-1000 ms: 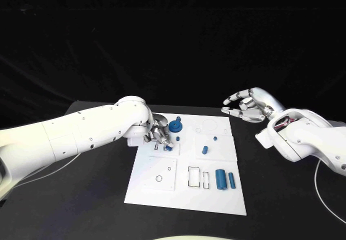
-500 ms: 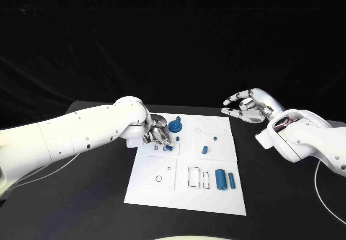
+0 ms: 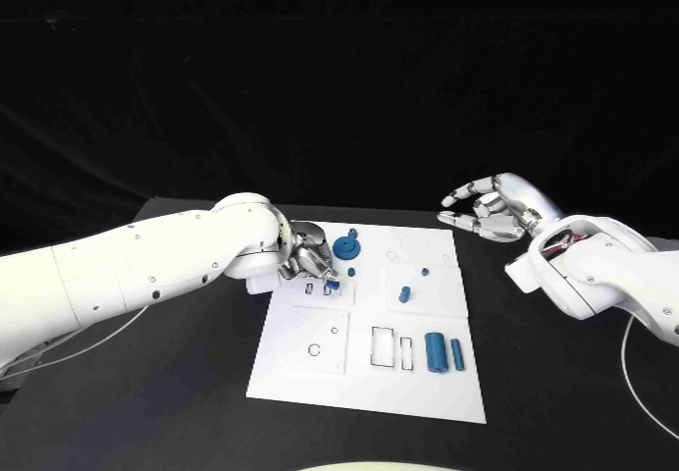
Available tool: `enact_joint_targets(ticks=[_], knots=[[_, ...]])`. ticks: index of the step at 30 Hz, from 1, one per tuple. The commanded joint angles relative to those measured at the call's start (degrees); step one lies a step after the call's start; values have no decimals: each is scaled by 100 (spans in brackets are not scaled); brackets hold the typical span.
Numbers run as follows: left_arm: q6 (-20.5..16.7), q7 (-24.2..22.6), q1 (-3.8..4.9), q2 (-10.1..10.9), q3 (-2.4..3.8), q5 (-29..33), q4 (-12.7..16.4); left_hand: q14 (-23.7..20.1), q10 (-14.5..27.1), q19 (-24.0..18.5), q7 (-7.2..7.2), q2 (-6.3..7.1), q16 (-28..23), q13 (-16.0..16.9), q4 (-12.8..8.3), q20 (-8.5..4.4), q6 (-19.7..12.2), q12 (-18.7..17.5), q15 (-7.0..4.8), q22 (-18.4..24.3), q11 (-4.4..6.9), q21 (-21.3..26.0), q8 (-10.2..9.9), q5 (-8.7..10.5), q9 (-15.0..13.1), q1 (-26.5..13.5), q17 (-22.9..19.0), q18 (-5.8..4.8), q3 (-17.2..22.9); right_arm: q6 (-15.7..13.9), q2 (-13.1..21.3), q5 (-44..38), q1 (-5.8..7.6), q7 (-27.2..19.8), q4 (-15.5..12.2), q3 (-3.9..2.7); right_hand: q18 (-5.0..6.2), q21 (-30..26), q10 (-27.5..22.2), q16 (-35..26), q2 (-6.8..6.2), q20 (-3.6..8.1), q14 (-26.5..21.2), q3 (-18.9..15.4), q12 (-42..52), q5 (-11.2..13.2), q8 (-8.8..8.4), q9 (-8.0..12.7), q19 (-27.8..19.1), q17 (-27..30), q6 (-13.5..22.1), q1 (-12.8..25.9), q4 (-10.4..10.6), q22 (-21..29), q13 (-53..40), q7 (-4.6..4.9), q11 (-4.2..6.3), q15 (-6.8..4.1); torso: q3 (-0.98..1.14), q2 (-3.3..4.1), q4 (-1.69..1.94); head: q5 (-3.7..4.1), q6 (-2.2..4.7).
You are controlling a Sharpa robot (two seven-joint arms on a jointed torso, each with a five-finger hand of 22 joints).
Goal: Assemble the parts on the task board
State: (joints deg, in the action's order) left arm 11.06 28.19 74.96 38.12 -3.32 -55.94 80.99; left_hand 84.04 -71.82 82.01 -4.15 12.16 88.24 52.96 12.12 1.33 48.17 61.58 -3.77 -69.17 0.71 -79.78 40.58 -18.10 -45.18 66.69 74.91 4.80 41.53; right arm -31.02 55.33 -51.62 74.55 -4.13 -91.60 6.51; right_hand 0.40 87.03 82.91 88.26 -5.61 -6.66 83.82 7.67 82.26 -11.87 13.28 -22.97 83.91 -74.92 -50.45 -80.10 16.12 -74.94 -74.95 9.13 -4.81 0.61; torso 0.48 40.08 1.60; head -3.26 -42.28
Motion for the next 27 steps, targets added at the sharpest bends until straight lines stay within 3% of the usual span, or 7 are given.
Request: enact_joint_targets(ticks=[1, 17, 27], knots=[[-312, -61, -19, 8, -4, -431, 46, 533, -39, 11, 28, -10, 22, 18, -1108, -21, 56, 42, -46, -16, -6, -24, 14, -29, -26, -58, 1318, -75, 1072, 14, 3, -33, -4, -32, -10, 0, 57, -36, -5, -41, 2, 32, 458, 3, -36, -26, 37, -5, 385, -787, -24, 64, 38, -1270, -724, -4, 48, -40, 5, -2, -4, -15, -8], [-102, 63, -135, -55, -24, -943, -44, 537, -90, 29, 44, 27, 33, 75, -1141, -31, 103, 88, -60, -60, 9, -47, 19, -153, -53, -88, 1330, -83, 1085, 12, 5, -31, -10, -40, -14, 0, 57, -36, -5, -41, 2, 32, 458, 3, -36, -26, 37, -5, 385, -787, -24, 64, 38, -1270, -724, -4, 48, -40, 5, 9, -16, -34, -23], [-19, 90, -159, -91, -28, -1047, -78, 539, -106, 37, 50, 40, 36, 85, -1146, -34, 123, 97, -66, -79, 16, -57, 23, -215, -67, -110, 1335, -87, 1089, 15, 2, -31, -14, -45, -16, 0, 57, -36, -5, -41, 2, 32, 458, 3, -36, -26, 37, -5, 385, -787, -24, 64, 38, -1270, -724, -4, 48, -40, 5, 12, -11, -21, -29]])
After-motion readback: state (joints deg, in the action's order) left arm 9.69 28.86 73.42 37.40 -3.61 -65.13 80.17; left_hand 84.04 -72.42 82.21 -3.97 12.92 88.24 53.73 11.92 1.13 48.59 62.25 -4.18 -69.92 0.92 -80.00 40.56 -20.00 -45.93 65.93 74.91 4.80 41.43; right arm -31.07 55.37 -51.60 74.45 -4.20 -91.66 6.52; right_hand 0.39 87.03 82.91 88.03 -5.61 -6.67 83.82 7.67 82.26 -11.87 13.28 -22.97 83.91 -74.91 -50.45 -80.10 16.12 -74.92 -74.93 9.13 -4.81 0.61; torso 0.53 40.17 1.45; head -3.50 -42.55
